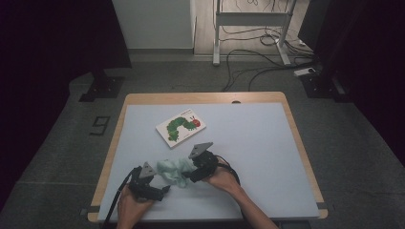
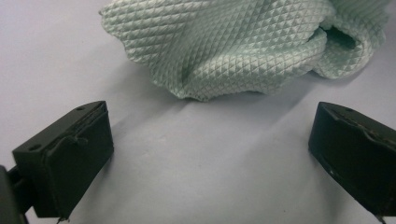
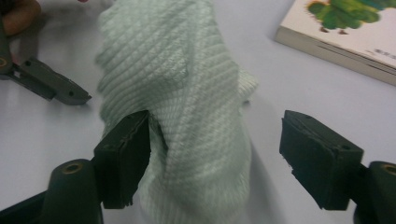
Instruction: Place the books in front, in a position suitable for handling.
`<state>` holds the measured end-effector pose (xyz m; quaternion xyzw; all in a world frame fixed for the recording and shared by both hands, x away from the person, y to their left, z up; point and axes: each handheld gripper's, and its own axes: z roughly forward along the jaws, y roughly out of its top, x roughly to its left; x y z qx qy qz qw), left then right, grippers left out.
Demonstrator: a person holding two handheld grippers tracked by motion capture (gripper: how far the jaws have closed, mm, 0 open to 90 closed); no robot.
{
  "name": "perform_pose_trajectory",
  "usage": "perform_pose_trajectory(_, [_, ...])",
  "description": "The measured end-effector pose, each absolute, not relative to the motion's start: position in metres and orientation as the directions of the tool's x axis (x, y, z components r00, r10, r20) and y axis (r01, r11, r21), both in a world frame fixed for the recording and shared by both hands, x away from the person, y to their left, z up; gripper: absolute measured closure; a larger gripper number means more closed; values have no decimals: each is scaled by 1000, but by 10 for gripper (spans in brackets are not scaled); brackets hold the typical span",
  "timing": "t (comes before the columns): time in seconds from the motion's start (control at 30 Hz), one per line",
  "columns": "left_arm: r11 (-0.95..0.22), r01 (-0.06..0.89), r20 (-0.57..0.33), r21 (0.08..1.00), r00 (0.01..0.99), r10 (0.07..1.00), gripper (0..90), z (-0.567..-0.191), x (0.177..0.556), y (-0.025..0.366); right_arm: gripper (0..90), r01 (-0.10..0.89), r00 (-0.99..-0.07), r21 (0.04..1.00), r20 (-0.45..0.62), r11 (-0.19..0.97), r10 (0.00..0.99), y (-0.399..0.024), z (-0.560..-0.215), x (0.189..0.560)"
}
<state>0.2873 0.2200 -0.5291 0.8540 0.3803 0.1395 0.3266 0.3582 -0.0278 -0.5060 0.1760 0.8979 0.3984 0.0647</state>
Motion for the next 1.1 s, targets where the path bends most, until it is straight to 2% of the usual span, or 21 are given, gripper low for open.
perform_pose_trajectory(0.1, [-498,558,-9,663,672,741,0,-529,287,220,280,255,-934,727,16,638,356,-20,-510,359])
perform_pose_trajectory(0.23, [-498,559,-9,664,671,741,0,-529,287,220,376,247,-941,720,19,648,337,-12,-516,359])
perform_pose_trajectory(0.37, [-498,558,-9,664,671,741,0,-529,287,220,516,252,-943,713,30,654,331,-7,-519,359])
perform_pose_trajectory(0.47, [-498,558,-9,664,671,741,0,-529,287,220,674,254,-948,714,52,652,313,-7,-519,356])
perform_pose_trajectory(0.53, [-498,558,-9,663,672,741,0,-529,287,220,742,256,-948,713,51,653,315,-6,-517,353])
perform_pose_trajectory(0.83, [-498,558,-7,664,671,741,0,-529,287,220,751,262,-944,734,60,626,325,-19,-507,351])
perform_pose_trajectory(1.1, [-498,558,-8,663,671,741,0,-529,287,220,758,287,-925,757,60,588,375,-44,-493,354])
